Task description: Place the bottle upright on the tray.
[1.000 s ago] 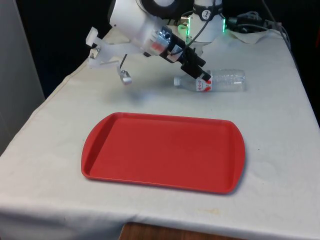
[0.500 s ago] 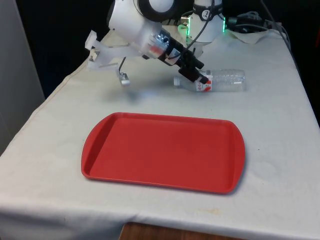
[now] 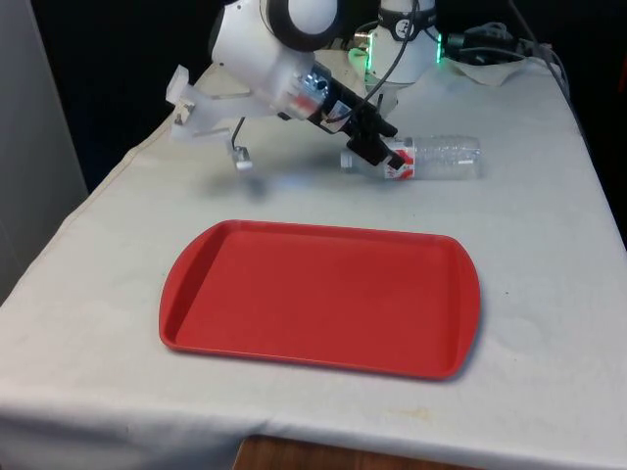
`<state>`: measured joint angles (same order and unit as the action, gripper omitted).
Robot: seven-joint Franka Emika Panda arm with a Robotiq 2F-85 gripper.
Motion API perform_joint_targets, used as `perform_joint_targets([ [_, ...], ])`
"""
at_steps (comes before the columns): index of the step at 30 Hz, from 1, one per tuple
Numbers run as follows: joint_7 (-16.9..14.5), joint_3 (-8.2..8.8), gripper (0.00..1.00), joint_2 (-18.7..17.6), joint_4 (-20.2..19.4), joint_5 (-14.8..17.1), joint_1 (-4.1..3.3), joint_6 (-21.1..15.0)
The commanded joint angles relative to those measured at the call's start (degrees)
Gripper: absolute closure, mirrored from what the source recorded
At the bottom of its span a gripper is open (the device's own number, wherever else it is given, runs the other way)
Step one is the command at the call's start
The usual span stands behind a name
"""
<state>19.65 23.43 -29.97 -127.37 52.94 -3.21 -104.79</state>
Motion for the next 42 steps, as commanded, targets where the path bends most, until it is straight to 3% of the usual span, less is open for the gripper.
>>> perform_joint_targets([
  [1,-0.29,-0.11,0.00,-0.34,0.17,0.57,0.17,-0.29],
  [17,-0.52,0.17,0.00,-1.95,0.29,1.66,0.06,-0.29],
  [31,-0.17,0.17,0.00,-1.83,0.06,1.83,-0.74,-0.69],
  [34,-0.17,0.23,0.15,-2.01,0.29,1.38,-0.69,0.00],
  [35,-0.11,0.17,0.15,-1.83,0.00,1.89,-0.86,-0.74],
  [38,-0.11,0.17,0.39,-1.83,0.00,1.89,-0.92,-0.74],
  [39,-0.11,0.23,0.53,-1.78,0.00,1.95,-0.97,-0.74],
  [42,-0.11,0.17,0.69,-1.72,-0.06,2.01,-0.97,-0.74],
])
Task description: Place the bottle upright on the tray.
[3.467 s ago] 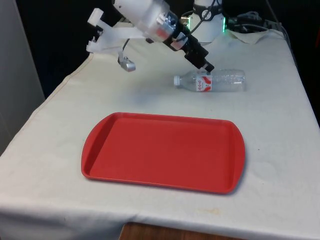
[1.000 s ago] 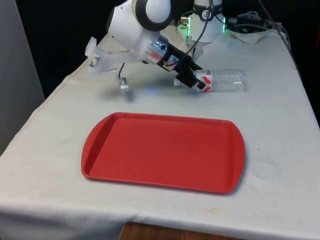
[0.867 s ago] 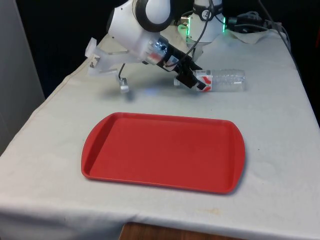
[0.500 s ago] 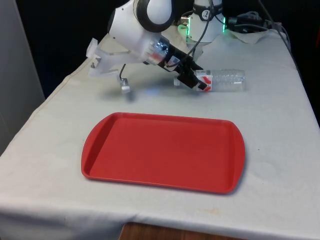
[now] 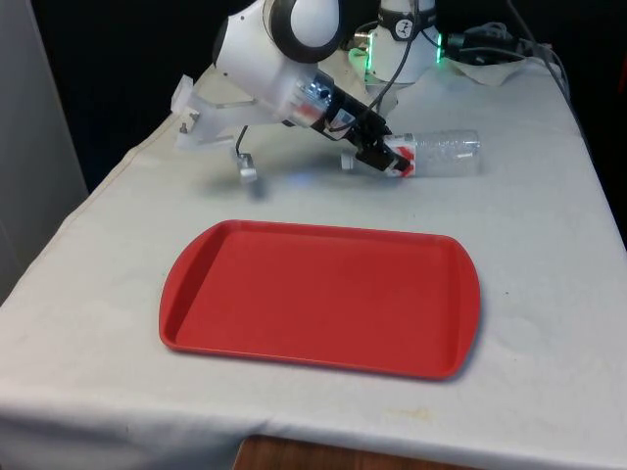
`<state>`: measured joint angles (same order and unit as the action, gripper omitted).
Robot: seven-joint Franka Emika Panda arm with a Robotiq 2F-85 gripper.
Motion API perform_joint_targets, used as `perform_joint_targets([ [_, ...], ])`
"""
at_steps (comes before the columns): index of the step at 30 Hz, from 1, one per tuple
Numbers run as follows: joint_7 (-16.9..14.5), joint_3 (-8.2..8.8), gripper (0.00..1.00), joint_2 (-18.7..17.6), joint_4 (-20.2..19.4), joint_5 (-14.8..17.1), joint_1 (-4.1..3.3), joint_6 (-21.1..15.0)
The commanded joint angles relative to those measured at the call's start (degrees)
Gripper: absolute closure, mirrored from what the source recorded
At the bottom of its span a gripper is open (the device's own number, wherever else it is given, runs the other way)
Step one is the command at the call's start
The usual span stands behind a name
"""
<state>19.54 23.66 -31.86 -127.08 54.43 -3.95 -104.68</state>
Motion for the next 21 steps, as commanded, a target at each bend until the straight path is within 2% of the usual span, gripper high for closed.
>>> perform_joint_targets([
  [1,0.06,0.00,0.74,0.11,0.00,0.00,0.00,0.06],
  [2,0.00,-0.06,0.74,0.17,-0.34,0.52,-0.23,-0.86],
  [5,0.00,-0.06,0.89,0.29,-0.40,0.57,-0.23,-0.86],
  [8,0.06,-0.06,0.99,0.40,-0.46,0.57,-0.23,-0.74],
  [10,0.23,0.06,1.00,0.63,-0.23,0.06,0.00,0.29],
  [16,1.72,0.34,1.00,2.52,-0.92,-0.34,-0.63,-0.11],
  [17,1.03,0.06,1.00,1.60,-0.46,-0.06,-0.17,0.34],
  [18,2.01,0.40,1.00,2.86,-1.03,-0.52,-0.69,-0.11],
  [21,3.09,0.40,1.00,4.18,-1.43,-1.09,-0.74,-0.23],
])
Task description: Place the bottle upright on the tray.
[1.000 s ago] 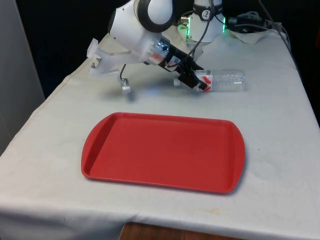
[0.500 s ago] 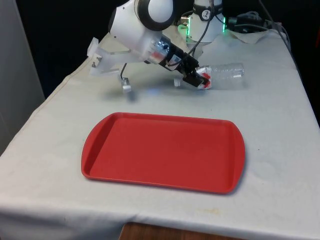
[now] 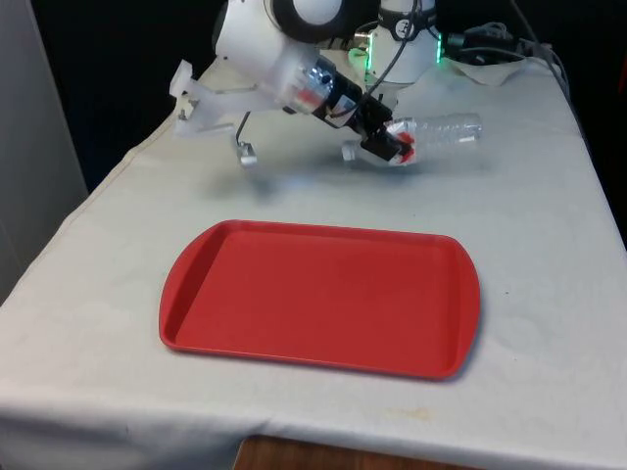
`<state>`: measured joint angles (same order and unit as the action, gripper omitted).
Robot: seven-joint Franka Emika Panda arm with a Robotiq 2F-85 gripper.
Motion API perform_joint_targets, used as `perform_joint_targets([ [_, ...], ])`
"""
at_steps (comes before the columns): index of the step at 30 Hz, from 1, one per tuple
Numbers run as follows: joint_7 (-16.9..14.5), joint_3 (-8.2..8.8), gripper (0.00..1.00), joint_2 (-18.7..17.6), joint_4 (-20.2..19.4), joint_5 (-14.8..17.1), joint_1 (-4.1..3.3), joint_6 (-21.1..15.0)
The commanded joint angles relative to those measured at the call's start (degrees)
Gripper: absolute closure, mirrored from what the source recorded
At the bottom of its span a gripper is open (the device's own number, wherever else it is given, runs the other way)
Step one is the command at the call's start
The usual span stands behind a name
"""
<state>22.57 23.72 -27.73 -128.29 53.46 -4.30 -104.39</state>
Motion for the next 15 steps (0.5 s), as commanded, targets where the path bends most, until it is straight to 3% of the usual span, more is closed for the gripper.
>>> perform_joint_targets([
  [1,0.69,0.29,1.00,0.86,-0.52,-0.40,-0.40,-0.63],
  [3,1.38,0.23,1.00,1.72,-0.74,-0.69,-0.46,-0.69],
  [4,0.97,0.00,1.00,1.38,-0.57,-0.52,-0.11,-0.17],
  [5,1.72,0.23,1.00,2.12,-0.86,-0.86,-0.52,-0.74],
  [12,4.53,0.23,1.00,5.16,-1.60,-2.18,-0.92,-0.86],
  [13,3.84,0.00,1.00,4.30,-1.09,-1.83,-0.46,-0.17],
  [15,5.27,0.23,1.00,5.90,-1.78,-2.46,-0.97,-0.86],
])
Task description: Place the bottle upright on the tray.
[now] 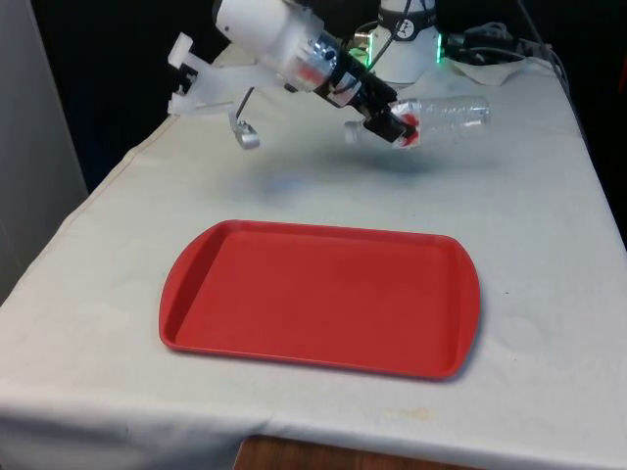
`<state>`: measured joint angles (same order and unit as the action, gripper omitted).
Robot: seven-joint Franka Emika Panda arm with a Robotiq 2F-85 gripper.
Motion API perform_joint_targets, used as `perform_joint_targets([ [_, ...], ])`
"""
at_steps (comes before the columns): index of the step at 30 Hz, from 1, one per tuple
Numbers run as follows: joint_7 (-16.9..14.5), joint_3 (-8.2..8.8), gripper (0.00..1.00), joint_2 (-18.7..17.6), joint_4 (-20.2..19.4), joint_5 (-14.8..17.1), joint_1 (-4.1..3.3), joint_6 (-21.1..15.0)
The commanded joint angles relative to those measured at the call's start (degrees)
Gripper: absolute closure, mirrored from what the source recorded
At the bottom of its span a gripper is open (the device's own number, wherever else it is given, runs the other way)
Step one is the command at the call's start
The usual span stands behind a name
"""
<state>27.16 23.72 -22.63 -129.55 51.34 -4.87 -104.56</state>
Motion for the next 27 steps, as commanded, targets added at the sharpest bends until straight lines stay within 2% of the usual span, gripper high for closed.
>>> perform_joint_targets([
  [1,1.03,0.23,1.00,1.20,-0.57,-0.52,-0.46,-0.69],
  [6,3.27,0.17,1.00,3.55,-1.03,-1.72,-0.69,-0.69],
  [7,2.69,0.00,1.00,2.86,-0.63,-1.38,-0.34,0.00],
  [8,4.07,0.17,1.00,4.35,-1.15,-2.12,-0.80,-0.69],
  [14,6.36,0.06,1.00,6.53,-1.09,-3.09,-1.03,-0.63],
  [16,5.73,0.00,1.00,6.13,-0.97,-2.75,-0.74,-0.06],
  [18,7.16,0.00,1.00,7.33,-0.92,-3.38,-1.20,-0.63],
  [23,8.77,-0.11,1.00,8.82,-0.52,-3.95,-1.49,-0.69],
  [24,8.25,-0.11,1.00,8.54,-0.34,-3.67,-1.26,-0.06],
  [25,9.05,-0.11,1.00,9.11,-0.40,-4.01,-1.55,-0.69],
  [27,9.63,-0.11,1.00,9.51,-0.17,-4.24,-1.66,-0.63],
])
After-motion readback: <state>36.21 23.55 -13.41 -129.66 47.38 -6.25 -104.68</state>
